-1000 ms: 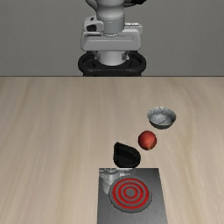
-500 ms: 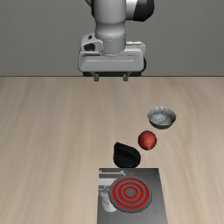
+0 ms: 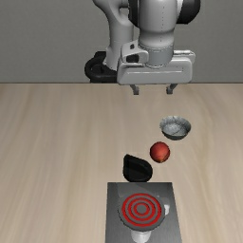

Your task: Pick up the onion and place it on the akita black bowl with the stove turned on

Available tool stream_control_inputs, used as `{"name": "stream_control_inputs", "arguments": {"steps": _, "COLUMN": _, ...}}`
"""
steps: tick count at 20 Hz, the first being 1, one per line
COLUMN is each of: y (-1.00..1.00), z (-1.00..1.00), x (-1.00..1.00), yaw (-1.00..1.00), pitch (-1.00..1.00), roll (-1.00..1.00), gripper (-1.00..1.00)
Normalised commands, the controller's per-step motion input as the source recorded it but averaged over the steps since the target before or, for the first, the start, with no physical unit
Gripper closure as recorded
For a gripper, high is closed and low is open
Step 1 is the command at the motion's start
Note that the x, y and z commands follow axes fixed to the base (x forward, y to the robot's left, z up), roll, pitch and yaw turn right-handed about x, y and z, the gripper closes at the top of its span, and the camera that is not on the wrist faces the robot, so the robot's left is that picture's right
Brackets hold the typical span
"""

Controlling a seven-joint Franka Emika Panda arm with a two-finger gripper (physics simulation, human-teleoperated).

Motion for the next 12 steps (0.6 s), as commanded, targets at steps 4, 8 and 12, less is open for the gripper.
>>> {"name": "stream_control_inputs", "arguments": {"steps": 4, "y": 0.50, "z": 0.00, "x": 0.50, "yaw": 0.00, "pitch": 0.00, "roll": 0.00, "gripper": -1.00}}
{"name": "stream_control_inputs", "arguments": {"steps": 8, "y": 0.00, "z": -0.75, "x": 0.25, "yaw": 0.00, "pitch": 0.00, "roll": 0.00, "gripper": -1.00}}
{"name": "stream_control_inputs", "arguments": {"steps": 12, "y": 0.00, "z": -1.00, "x": 0.00, "yaw": 0.00, "pitch": 0.00, "roll": 0.00, "gripper": -1.00}}
